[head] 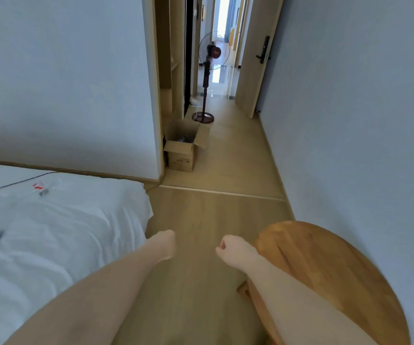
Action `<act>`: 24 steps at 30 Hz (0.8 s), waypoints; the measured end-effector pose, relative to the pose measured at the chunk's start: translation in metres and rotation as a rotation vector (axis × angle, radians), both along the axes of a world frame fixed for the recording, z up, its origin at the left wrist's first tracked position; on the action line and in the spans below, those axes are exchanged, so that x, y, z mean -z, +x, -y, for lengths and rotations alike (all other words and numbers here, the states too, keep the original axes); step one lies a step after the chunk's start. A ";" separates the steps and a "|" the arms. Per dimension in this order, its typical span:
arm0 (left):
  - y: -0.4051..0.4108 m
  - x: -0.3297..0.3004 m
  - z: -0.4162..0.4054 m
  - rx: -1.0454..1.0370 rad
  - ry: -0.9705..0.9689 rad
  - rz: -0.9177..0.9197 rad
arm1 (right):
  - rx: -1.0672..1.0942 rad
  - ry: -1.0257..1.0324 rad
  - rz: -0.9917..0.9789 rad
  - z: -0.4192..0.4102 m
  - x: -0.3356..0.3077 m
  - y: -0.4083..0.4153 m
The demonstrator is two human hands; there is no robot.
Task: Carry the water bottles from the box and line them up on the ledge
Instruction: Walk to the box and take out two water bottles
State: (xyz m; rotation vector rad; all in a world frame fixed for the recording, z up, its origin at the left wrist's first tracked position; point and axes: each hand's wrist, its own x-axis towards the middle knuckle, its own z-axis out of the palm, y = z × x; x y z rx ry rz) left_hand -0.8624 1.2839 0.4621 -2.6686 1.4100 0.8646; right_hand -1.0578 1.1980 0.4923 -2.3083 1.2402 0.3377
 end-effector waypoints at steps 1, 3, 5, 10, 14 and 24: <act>0.011 -0.002 0.020 -0.006 -0.002 0.004 | 0.001 -0.004 -0.002 0.020 0.001 0.010; 0.035 0.000 0.059 -0.009 -0.015 -0.005 | 0.010 -0.011 -0.003 0.061 0.004 0.030; 0.057 0.004 0.098 0.000 -0.015 -0.009 | 0.025 -0.013 -0.007 0.101 0.009 0.052; 0.126 0.017 0.208 -0.004 -0.014 -0.056 | 0.049 -0.035 -0.027 0.209 0.014 0.122; 0.176 0.008 0.300 0.047 0.026 -0.067 | 0.087 -0.035 -0.025 0.295 0.004 0.176; 0.254 0.022 0.475 0.117 0.088 -0.081 | 0.113 0.039 -0.056 0.468 0.014 0.260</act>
